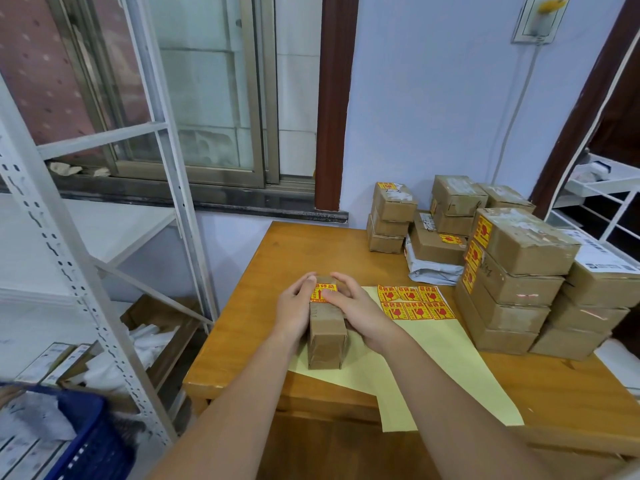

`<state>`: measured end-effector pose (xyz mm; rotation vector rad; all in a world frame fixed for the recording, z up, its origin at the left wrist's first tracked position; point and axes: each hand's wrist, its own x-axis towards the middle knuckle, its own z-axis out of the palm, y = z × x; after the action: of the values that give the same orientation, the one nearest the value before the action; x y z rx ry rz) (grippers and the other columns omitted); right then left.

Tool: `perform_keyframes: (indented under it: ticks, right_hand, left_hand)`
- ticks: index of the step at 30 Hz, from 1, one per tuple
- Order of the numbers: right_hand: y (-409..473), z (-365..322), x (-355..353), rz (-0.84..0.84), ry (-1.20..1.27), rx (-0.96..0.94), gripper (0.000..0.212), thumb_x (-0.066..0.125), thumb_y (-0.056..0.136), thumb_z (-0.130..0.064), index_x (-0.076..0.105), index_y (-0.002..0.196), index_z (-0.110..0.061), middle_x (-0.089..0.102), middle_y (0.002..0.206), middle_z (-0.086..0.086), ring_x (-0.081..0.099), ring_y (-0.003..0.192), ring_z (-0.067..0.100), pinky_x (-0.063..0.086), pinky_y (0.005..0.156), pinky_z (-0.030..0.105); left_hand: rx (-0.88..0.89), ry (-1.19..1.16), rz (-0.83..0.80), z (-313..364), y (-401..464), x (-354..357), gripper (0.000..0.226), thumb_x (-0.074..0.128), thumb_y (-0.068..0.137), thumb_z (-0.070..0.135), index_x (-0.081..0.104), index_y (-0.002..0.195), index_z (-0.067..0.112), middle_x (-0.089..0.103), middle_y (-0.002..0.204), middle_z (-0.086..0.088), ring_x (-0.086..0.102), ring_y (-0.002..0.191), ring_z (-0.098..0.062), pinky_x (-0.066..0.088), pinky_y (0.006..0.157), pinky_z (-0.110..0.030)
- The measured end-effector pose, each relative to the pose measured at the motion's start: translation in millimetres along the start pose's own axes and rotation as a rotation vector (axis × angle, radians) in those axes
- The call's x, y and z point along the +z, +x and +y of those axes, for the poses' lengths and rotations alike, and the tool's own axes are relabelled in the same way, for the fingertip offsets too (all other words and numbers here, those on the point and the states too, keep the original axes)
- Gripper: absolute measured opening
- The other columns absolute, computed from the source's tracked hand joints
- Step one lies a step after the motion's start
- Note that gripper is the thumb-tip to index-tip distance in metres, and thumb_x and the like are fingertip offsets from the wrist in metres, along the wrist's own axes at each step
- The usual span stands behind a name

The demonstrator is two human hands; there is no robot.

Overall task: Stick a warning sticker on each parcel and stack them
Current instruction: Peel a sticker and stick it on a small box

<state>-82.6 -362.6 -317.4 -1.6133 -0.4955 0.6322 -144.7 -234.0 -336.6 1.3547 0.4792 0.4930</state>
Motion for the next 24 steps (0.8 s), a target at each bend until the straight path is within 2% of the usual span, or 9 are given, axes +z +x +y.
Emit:
perform_keyframes:
  ticks: [3, 9, 13, 16, 20, 22, 24]
  right_hand:
    - [0, 1, 1, -0.003, -0.005, -0.001, 0.066, 0.067, 0.088, -0.055, 0.041, 0.147, -0.044, 0.037, 0.159, -0.003, 0.045, 0.140, 0.016, 0.043, 0.113, 0.045]
    - [-5, 0, 5, -0.007, -0.073, -0.012, 0.063, 0.059, 0.096, -0.054, 0.034, 0.153, -0.043, 0.035, 0.161, -0.001, 0.041, 0.143, 0.017, 0.040, 0.116, 0.045]
    - [-21, -12, 10, 0.140, -0.318, -0.124, 0.062, 0.055, 0.101, -0.048, 0.033, 0.156, -0.033, 0.040, 0.159, 0.001, 0.040, 0.144, 0.015, 0.036, 0.117, 0.035]
    - [-41, -23, 12, 0.145, -0.526, -0.175, 0.073, 0.052, 0.097, -0.060, 0.024, 0.160, -0.034, 0.039, 0.160, -0.001, 0.039, 0.145, 0.019, 0.034, 0.109, 0.029]
    - [-62, -27, 18, 0.022, -0.664, -0.110, 0.105, 0.062, 0.072, -0.083, 0.017, 0.158, -0.045, 0.028, 0.165, -0.009, 0.031, 0.149, 0.018, 0.037, 0.116, 0.040]
    - [-68, -25, 22, 0.004, -0.696, -0.095, 0.110, 0.069, 0.067, -0.076, 0.018, 0.158, -0.042, 0.025, 0.165, -0.011, 0.031, 0.148, 0.016, 0.038, 0.115, 0.041]
    - [-72, -24, 23, 0.028, -0.660, -0.103, 0.100, 0.070, 0.074, -0.058, 0.020, 0.158, -0.037, 0.027, 0.164, -0.009, 0.035, 0.144, 0.016, 0.041, 0.111, 0.038]
  left_hand:
    - [0.006, 0.014, -0.044, 0, -3, -3, 0.032, 0.060, 0.102, 0.037, 0.070, 0.131, 0.029, 0.064, 0.136, 0.009, 0.062, 0.122, -0.011, 0.049, 0.109, -0.040]
    - [0.012, 0.080, -0.148, 5, -11, -12, 0.047, 0.054, 0.105, 0.042, 0.054, 0.148, 0.025, 0.057, 0.140, 0.010, 0.058, 0.122, -0.004, 0.049, 0.106, -0.029]
    - [0.044, 0.128, -0.130, 8, -17, -12, 0.046, 0.053, 0.105, 0.044, 0.057, 0.146, 0.024, 0.058, 0.142, 0.007, 0.056, 0.128, -0.010, 0.044, 0.110, -0.030]
    - [0.052, 0.121, -0.104, 9, -19, -12, 0.045, 0.057, 0.103, 0.043, 0.062, 0.140, 0.019, 0.063, 0.138, 0.006, 0.058, 0.126, -0.011, 0.045, 0.110, -0.032]
    - [0.048, 0.096, -0.089, 10, -21, -11, 0.039, 0.062, 0.101, 0.041, 0.068, 0.132, 0.018, 0.069, 0.130, 0.003, 0.064, 0.117, -0.011, 0.052, 0.102, -0.030]
    - [0.038, 0.102, -0.069, 12, -23, -10, 0.038, 0.062, 0.101, 0.041, 0.068, 0.132, 0.020, 0.068, 0.131, 0.004, 0.063, 0.117, -0.010, 0.051, 0.101, -0.028]
    - [0.004, 0.110, -0.091, 15, -28, -8, 0.042, 0.058, 0.101, 0.048, 0.066, 0.134, 0.023, 0.068, 0.131, 0.005, 0.063, 0.119, -0.011, 0.051, 0.101, -0.029]
